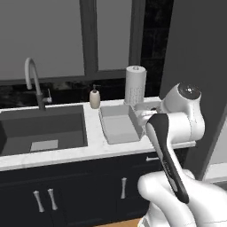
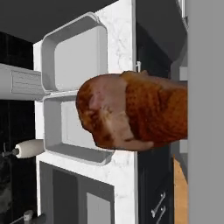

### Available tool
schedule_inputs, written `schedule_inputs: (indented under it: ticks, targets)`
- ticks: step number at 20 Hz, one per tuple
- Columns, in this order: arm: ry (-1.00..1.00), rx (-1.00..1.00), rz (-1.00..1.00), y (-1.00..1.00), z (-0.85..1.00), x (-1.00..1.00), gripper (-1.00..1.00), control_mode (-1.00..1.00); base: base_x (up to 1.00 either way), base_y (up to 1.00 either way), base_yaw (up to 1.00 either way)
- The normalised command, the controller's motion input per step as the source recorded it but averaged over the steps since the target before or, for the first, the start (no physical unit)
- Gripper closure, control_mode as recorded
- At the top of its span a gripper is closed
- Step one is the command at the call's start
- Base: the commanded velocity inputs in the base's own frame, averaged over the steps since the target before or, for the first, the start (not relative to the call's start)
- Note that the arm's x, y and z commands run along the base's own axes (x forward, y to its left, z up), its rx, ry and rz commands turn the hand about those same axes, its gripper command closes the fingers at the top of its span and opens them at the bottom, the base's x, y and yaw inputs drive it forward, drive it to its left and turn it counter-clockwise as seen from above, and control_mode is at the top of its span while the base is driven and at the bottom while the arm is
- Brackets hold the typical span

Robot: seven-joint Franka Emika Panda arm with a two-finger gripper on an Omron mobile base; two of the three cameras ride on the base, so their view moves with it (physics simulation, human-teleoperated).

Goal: Place one tomato and one chicken drumstick in each tupperware on the nearby counter, to pack two identical lunches.

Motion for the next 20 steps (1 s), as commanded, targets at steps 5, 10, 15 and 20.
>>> schedule_inputs:
  ticks: [5,10,15,20]
  targets:
    - [0.00,0.00,0.00,0.00,0.00,0.00,1.00,1.00,1.00,0.14,0.00]
    - [0.06,-0.01,0.00,0.09,-0.49,0.87,1.00,-1.00,0.00,0.00,0.00]
    - [0.11,0.01,0.00,0.15,-0.95,0.50,1.00,-1.00,0.00,0.00,0.00]
    - [0.07,0.00,0.00,0.36,-0.96,0.12,1.00,-1.00,0.00,0.00,0.00]
